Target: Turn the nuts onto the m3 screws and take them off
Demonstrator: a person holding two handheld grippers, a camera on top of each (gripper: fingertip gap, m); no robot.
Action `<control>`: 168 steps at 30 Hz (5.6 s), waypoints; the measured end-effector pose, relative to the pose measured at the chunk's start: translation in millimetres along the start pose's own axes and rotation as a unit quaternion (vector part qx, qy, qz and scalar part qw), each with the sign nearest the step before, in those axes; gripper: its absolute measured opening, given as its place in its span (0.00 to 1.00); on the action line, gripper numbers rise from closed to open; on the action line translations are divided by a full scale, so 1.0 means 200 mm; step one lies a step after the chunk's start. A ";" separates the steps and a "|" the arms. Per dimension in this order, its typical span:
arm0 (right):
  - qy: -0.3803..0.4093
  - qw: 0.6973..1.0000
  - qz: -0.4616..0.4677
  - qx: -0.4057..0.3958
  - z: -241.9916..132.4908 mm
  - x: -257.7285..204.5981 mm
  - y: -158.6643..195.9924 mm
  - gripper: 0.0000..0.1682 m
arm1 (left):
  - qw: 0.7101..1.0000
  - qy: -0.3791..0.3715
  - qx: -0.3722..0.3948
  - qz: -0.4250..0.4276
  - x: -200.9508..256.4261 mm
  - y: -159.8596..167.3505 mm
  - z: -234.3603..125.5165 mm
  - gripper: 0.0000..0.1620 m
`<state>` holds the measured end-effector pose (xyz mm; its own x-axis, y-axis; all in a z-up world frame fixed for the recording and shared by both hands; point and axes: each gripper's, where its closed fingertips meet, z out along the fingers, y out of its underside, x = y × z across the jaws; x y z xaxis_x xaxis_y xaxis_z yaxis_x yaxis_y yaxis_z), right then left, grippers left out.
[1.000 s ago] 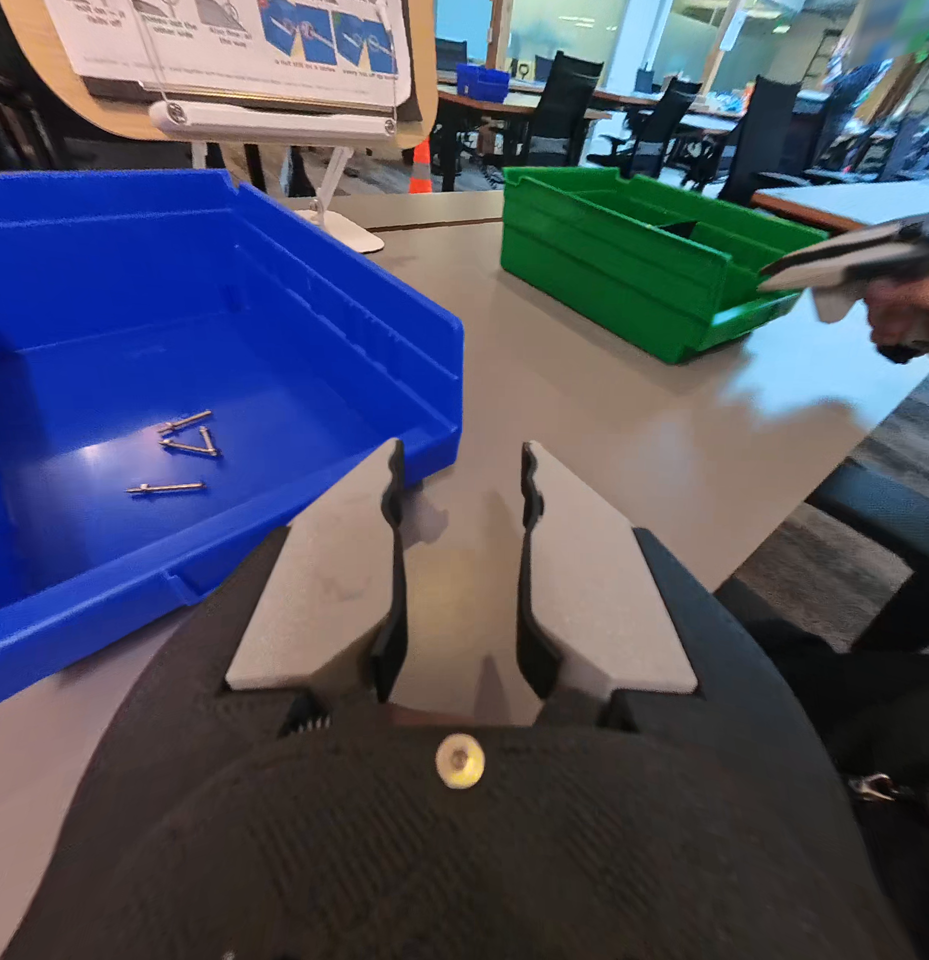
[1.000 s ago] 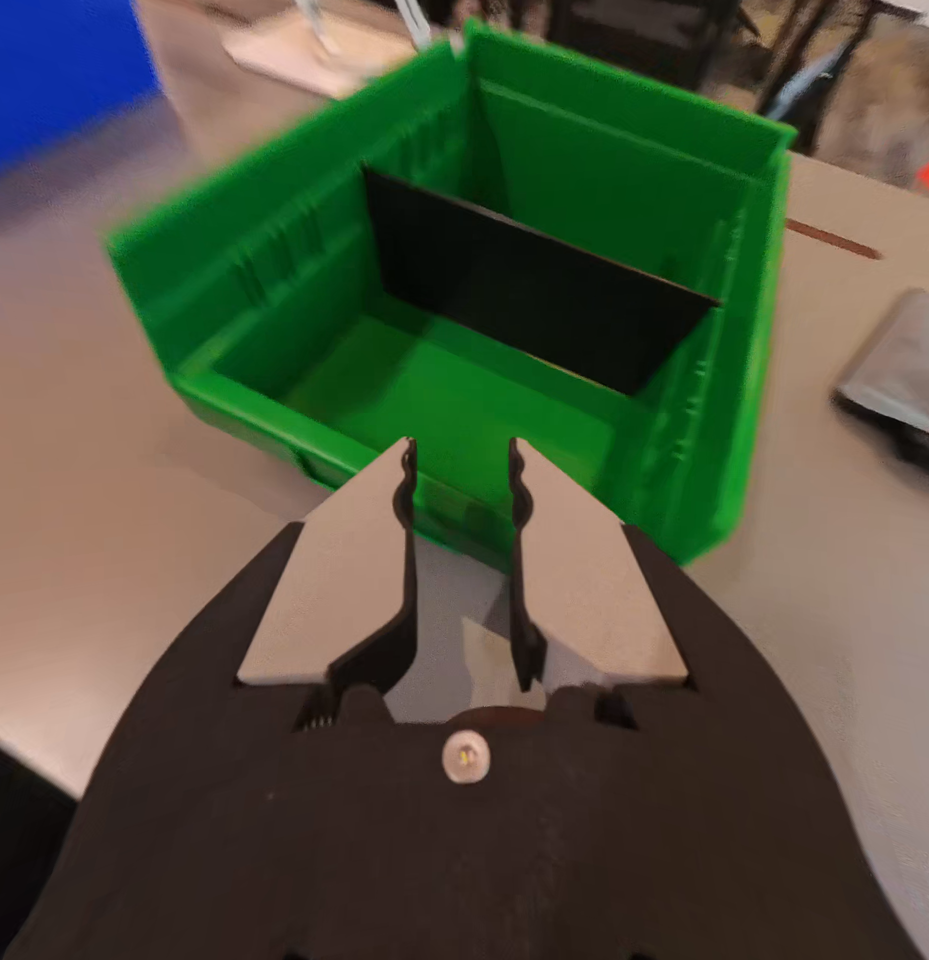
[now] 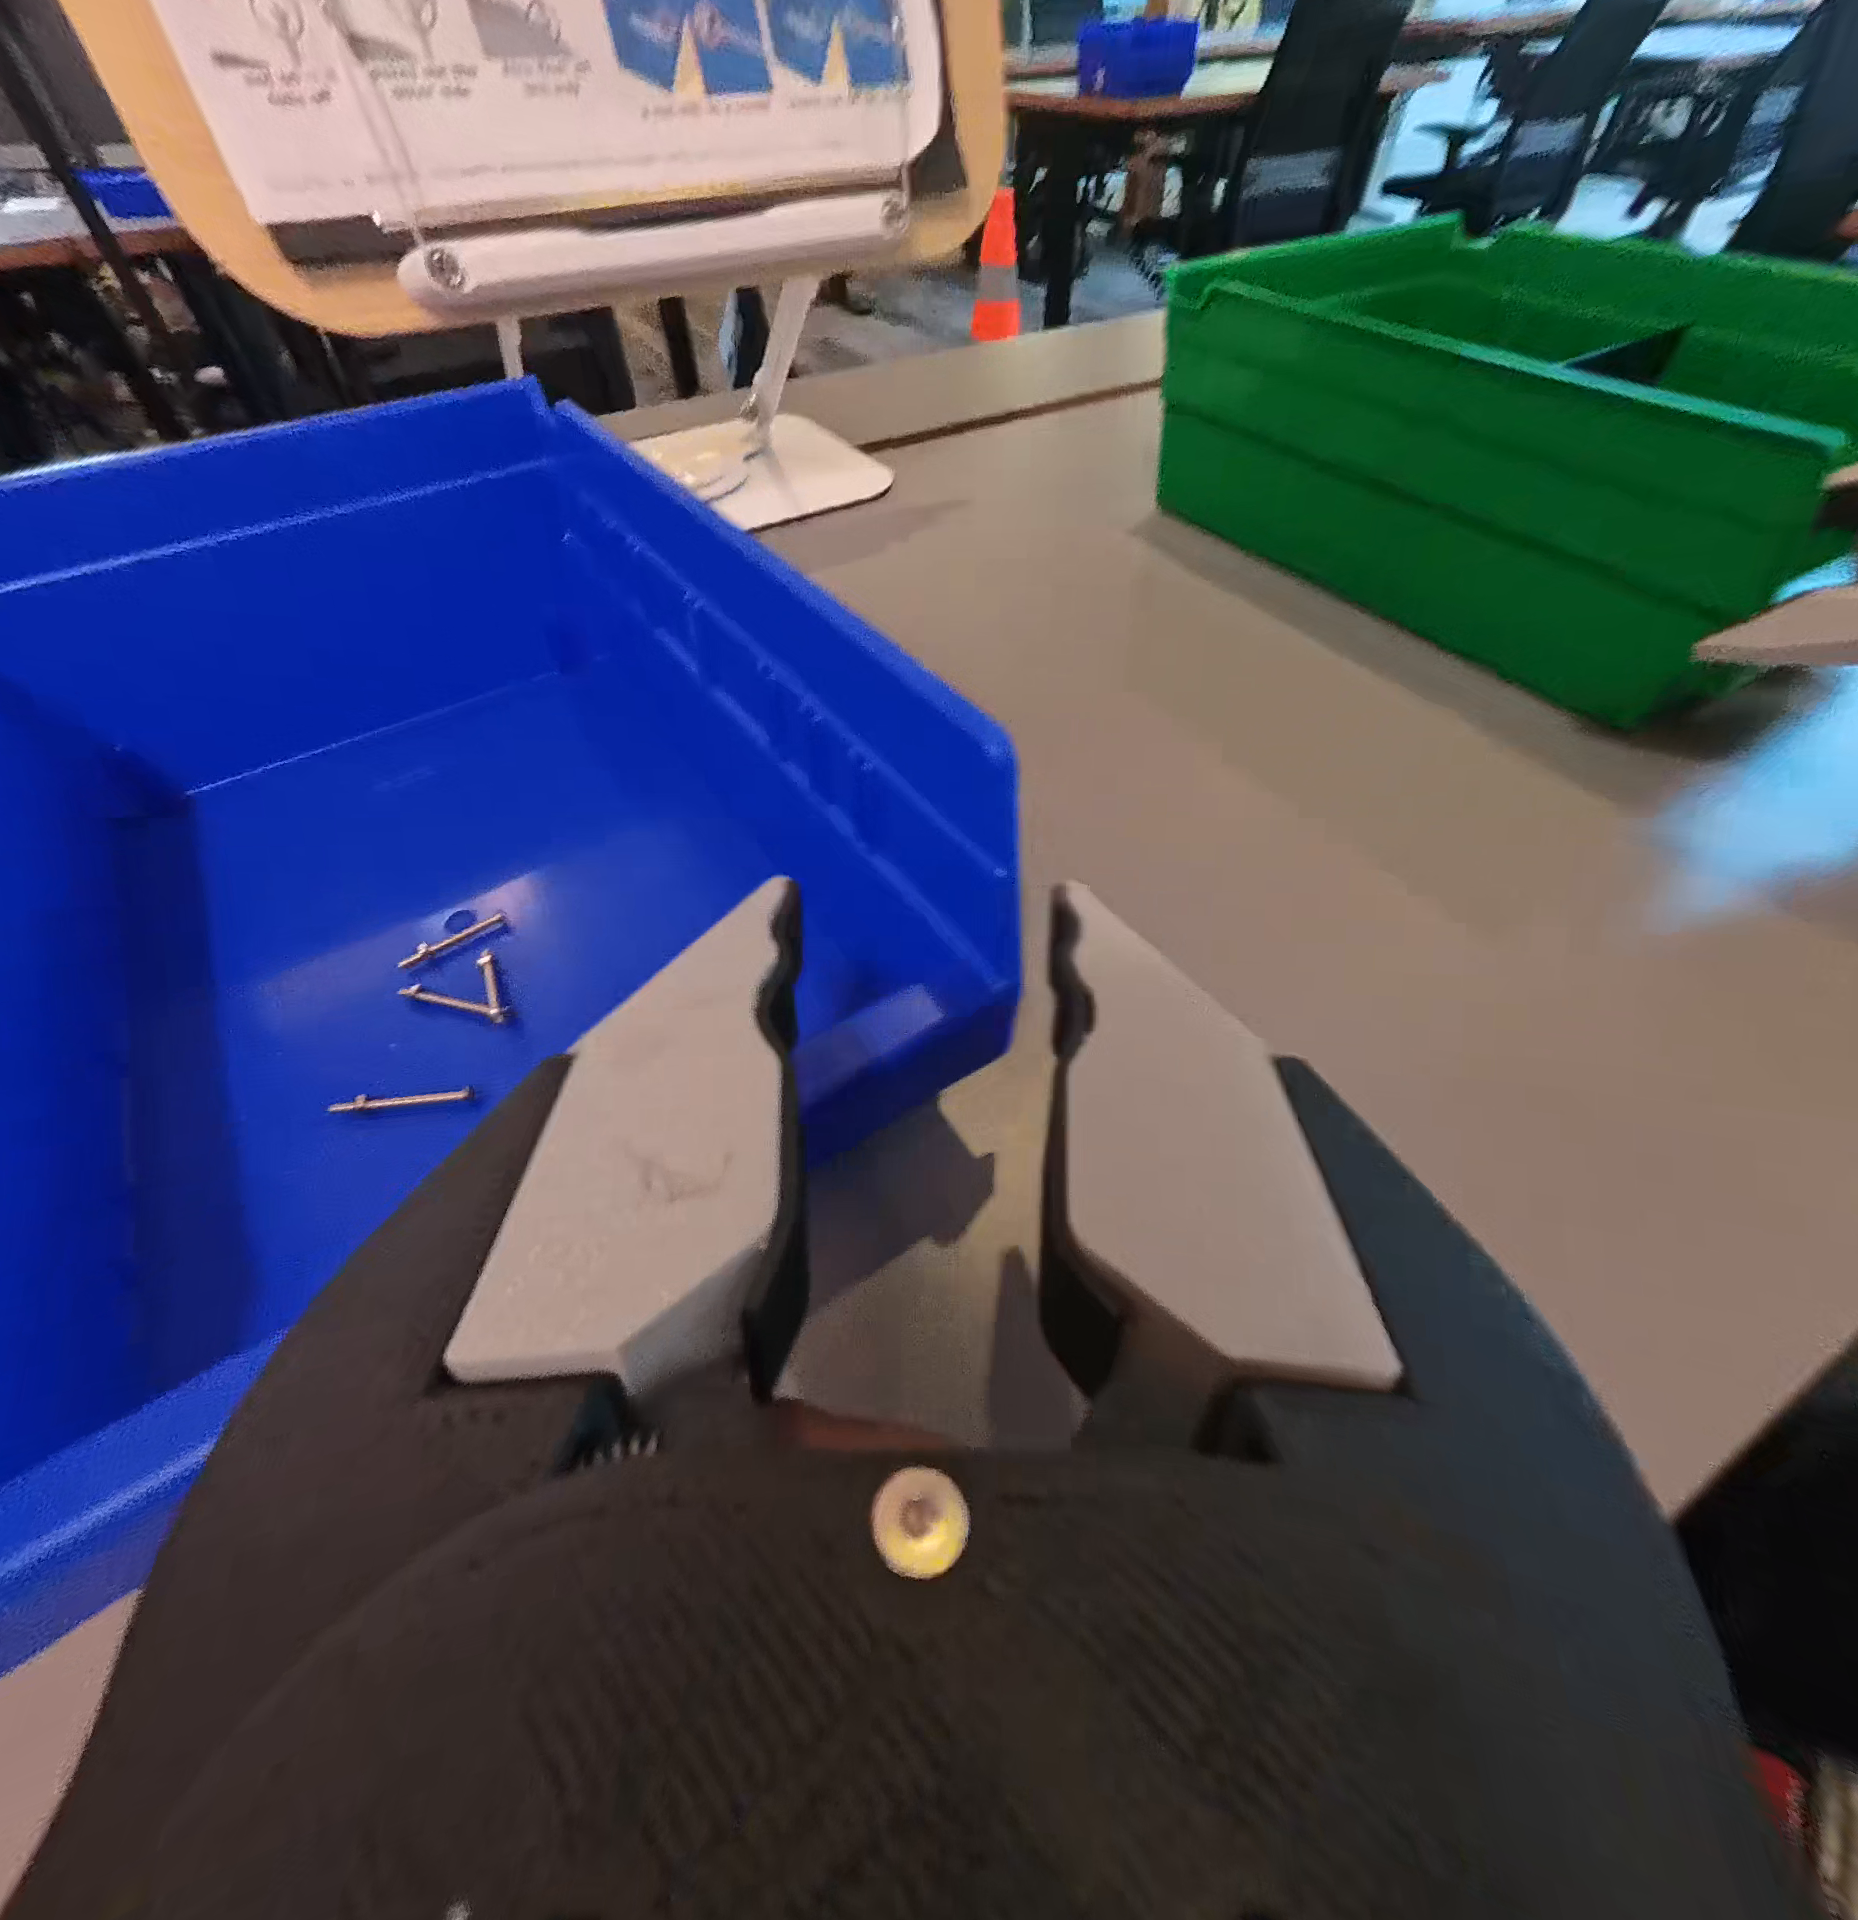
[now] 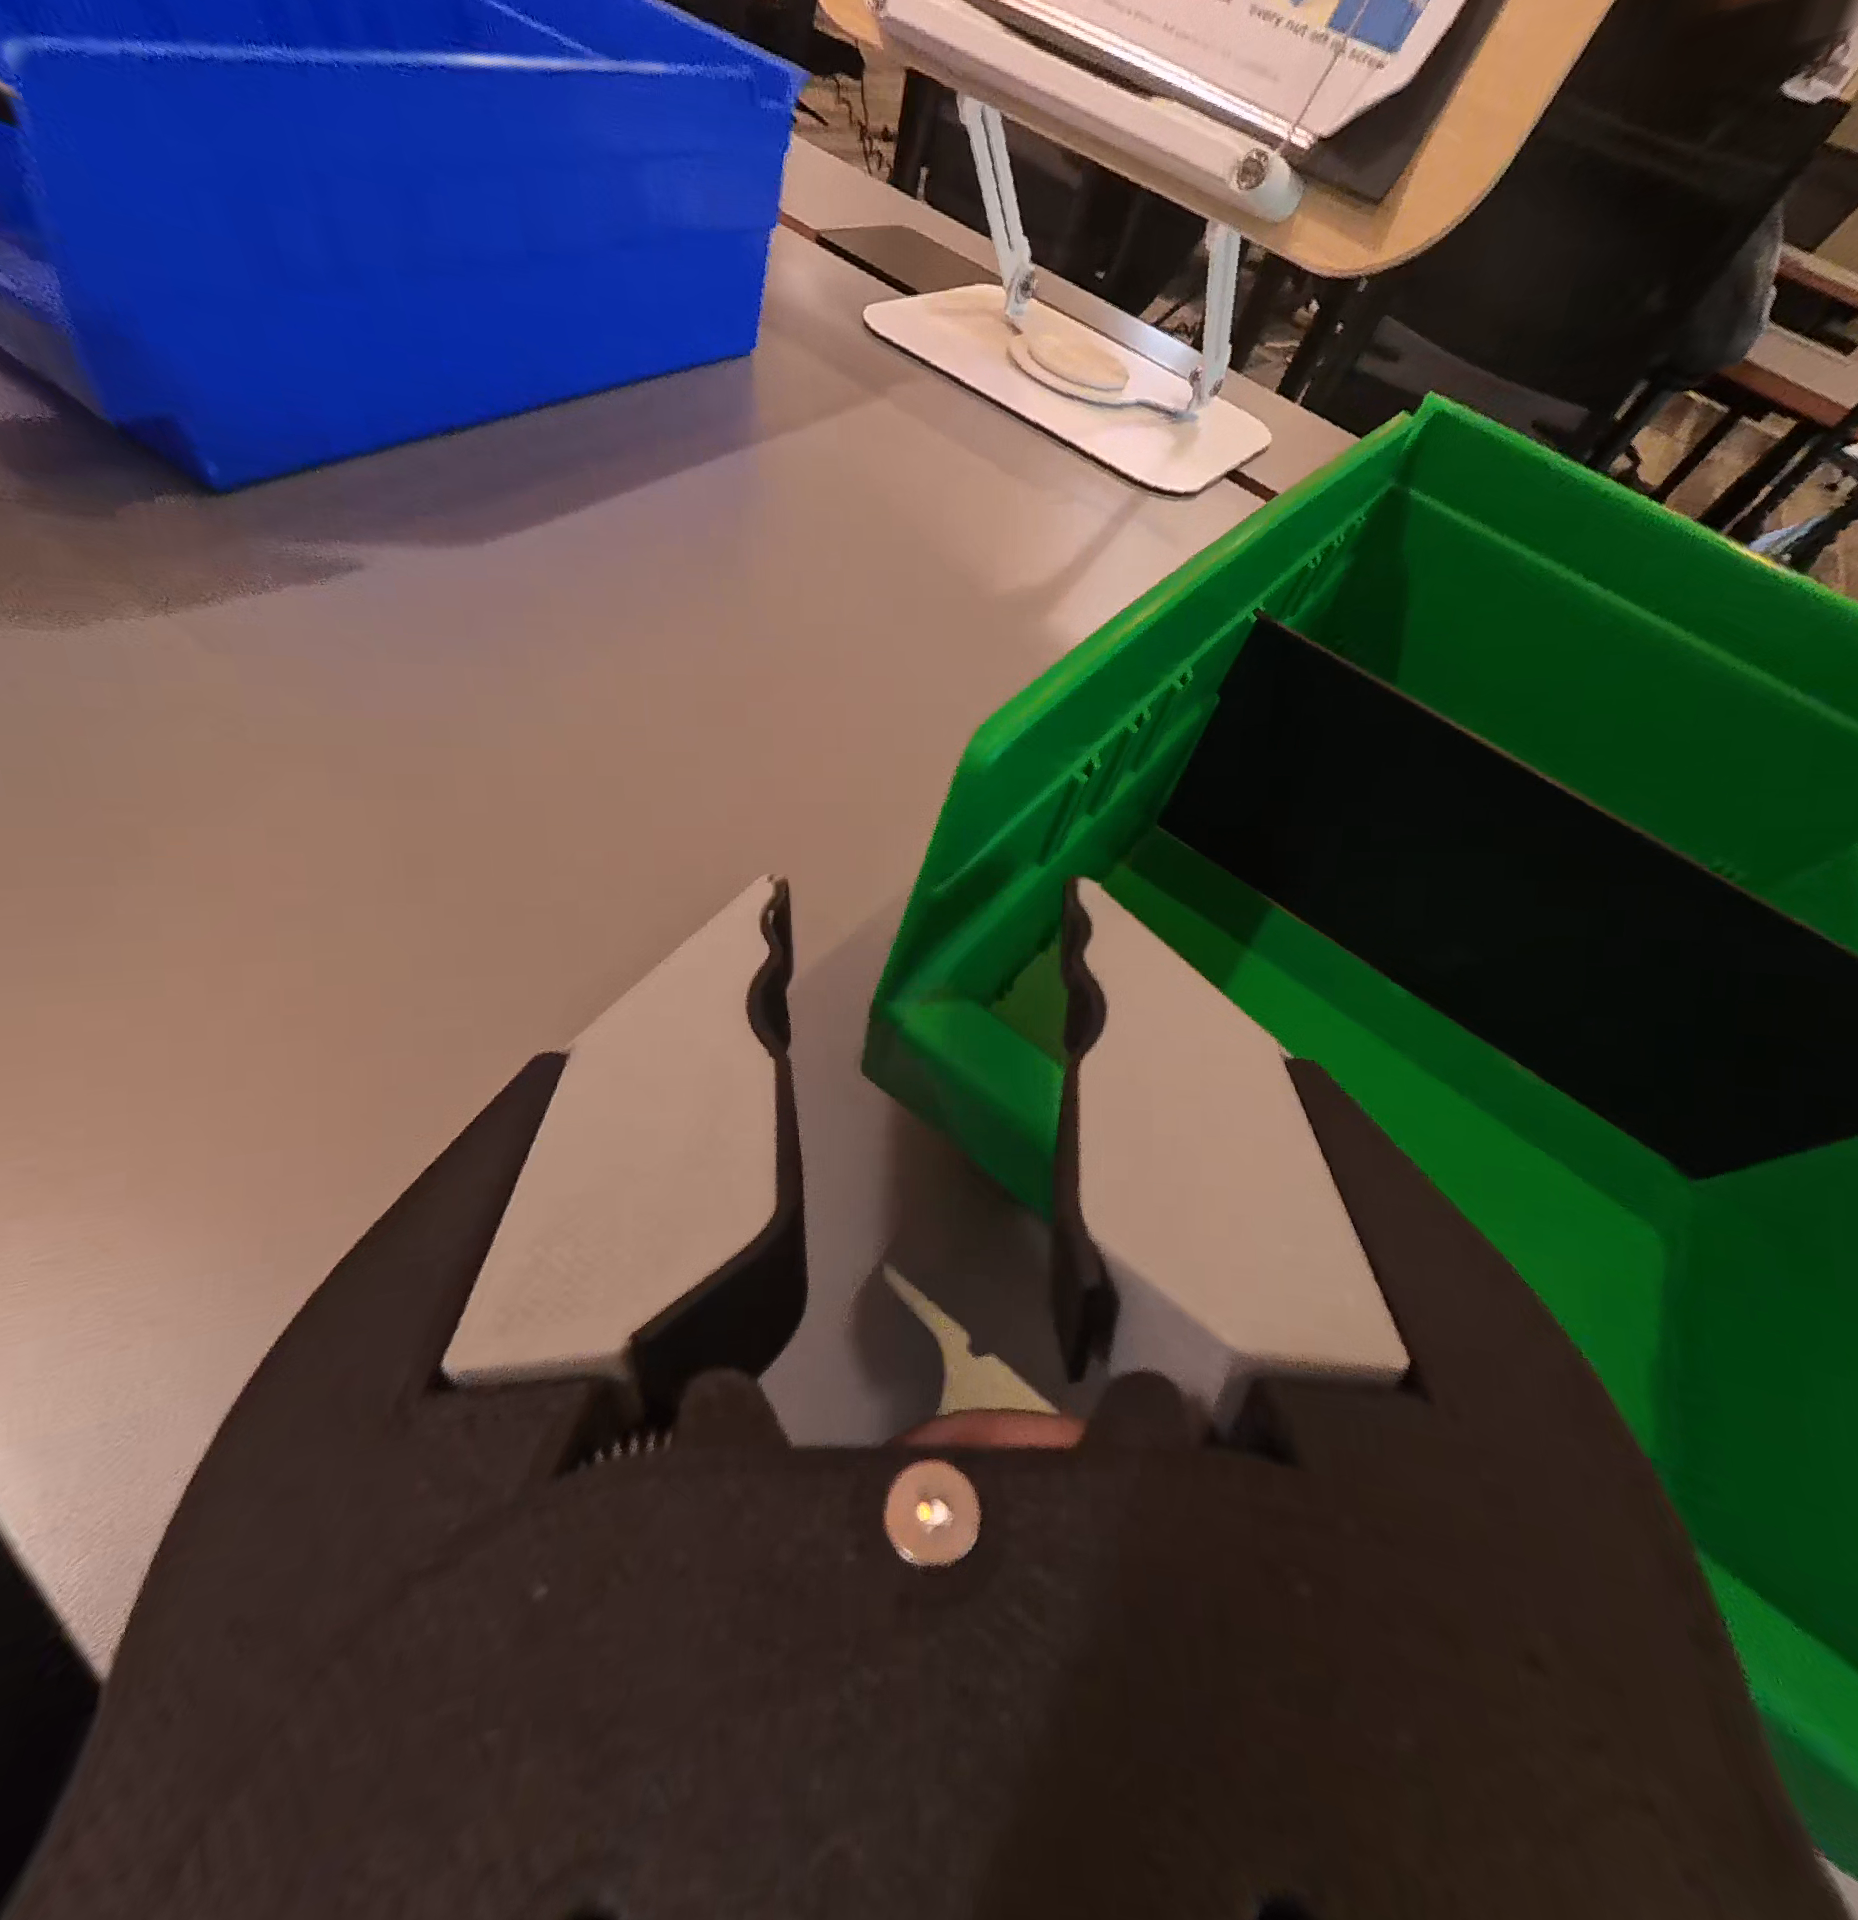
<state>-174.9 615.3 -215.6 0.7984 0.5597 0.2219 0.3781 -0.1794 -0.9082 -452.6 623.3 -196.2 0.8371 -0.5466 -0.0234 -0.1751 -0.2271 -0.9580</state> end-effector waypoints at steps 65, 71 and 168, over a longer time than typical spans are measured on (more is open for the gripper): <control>-0.266 0.961 0.061 0.033 0.65 -0.71 -0.44 0.23 | 0.949 -0.007 -0.313 0.023 -0.85 0.18 0.28 0.22; -0.258 0.963 0.062 0.053 0.60 -0.66 -0.48 0.23 | 0.917 -0.006 -0.394 0.057 -0.88 0.30 0.35 0.21; -0.423 0.899 0.056 0.105 0.30 -0.75 -0.63 0.01 | 0.911 0.392 0.081 -0.099 0.50 -0.35 0.14 0.00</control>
<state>-371.1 603.0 -156.1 0.1518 0.9779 -0.1441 0.1499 -0.1668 -0.9745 -342.5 607.6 -139.1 0.2055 -0.9299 0.3051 0.0702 -0.2969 -0.9523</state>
